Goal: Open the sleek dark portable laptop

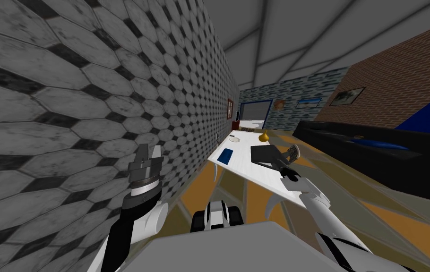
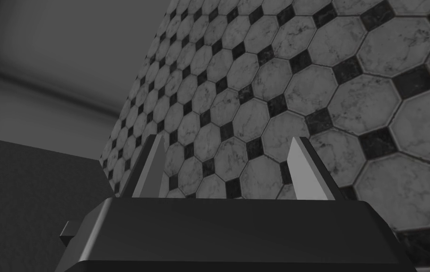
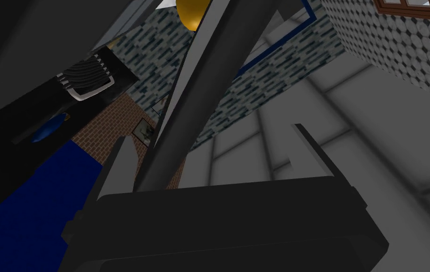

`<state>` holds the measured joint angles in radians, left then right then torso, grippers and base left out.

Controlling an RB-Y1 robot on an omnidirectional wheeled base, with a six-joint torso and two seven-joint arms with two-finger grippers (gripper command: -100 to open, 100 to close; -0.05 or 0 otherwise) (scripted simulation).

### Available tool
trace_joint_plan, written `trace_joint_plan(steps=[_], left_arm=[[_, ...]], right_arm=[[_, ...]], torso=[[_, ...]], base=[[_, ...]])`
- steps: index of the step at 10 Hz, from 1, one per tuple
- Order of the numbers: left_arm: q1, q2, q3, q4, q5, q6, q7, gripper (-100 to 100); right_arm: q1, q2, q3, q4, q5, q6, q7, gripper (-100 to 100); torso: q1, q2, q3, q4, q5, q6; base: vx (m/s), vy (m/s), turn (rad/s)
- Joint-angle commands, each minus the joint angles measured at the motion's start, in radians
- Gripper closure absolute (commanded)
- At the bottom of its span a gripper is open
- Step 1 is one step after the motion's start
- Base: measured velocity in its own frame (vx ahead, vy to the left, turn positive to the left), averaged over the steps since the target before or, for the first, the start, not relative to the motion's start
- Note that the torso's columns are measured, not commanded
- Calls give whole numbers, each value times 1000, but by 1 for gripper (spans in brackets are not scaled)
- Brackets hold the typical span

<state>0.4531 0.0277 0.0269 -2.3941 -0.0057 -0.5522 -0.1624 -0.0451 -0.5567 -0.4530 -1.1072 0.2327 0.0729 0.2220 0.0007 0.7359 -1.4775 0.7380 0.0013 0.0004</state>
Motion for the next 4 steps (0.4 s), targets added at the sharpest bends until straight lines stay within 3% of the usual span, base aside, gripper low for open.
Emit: trace_joint_plan(steps=[1, 4], left_arm=[[0, 0, 0, 0, 0, 0, 0, 0], [0, 0, 0, 0, 0, 0, 0, 0]], right_arm=[[1, 1, 0, 1, 0, 1, 0, 0], [1, 1, 0, 1, 0, 1, 0, 0]], torso=[[0, 1, 1, 0, 0, 0], [-1, 2, 2, 0, -1, 0]], base=[[0, 0, 0], [0, 0, 0]])
